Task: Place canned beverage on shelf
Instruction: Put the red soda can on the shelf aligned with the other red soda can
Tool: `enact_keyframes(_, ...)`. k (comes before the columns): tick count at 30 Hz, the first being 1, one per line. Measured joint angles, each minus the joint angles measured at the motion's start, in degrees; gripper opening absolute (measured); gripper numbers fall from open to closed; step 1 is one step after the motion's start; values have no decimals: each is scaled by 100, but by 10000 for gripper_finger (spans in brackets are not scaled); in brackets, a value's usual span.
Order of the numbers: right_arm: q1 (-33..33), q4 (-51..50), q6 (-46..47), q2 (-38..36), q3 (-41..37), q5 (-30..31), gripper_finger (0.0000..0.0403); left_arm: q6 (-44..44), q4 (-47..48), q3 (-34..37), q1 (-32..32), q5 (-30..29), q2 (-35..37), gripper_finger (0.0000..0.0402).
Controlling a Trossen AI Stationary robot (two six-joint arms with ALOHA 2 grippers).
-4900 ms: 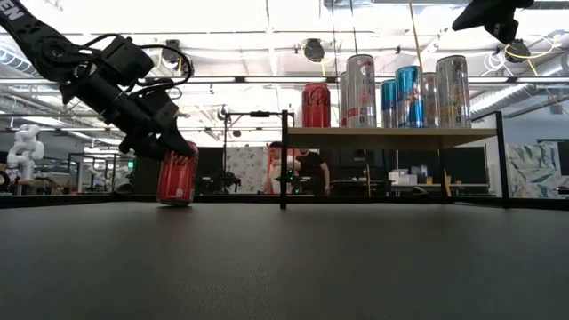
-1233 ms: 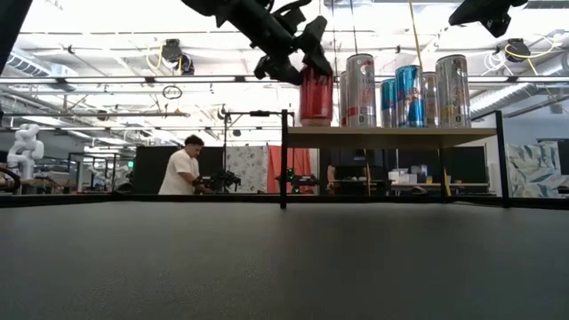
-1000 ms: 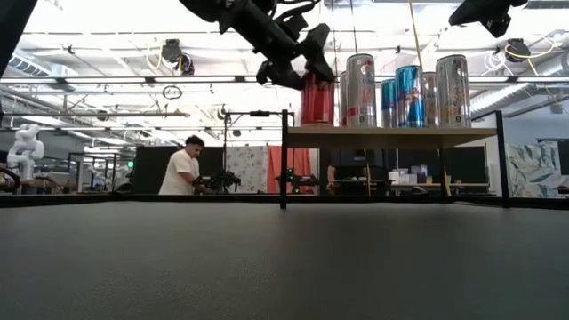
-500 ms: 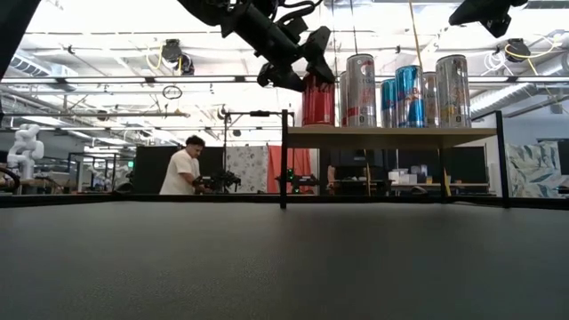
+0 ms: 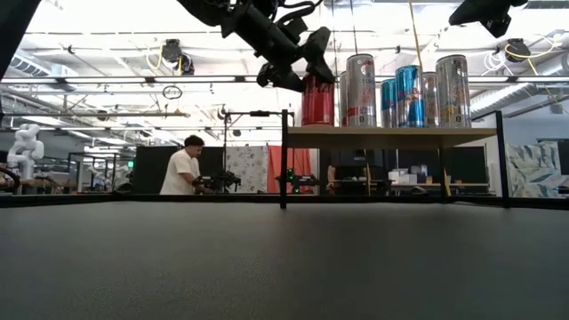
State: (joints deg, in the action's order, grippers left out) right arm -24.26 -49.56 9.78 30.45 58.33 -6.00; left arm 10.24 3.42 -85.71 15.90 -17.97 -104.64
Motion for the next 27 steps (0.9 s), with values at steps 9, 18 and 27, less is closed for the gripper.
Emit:
enact_keyframes(9, 0, 0, 0, 1, 0, -1, 0, -212, -33, 2, -1, -453, -4, 291)
enact_keyframes(18, -1, 0, 0, 1, 0, -2, 0, -361, -221, 2, -2, -27, -4, 344)
enact_keyframes(27, 1, 0, 0, 1, 0, -2, 0, -173, -229, 2, 33, -32, -4, 361)
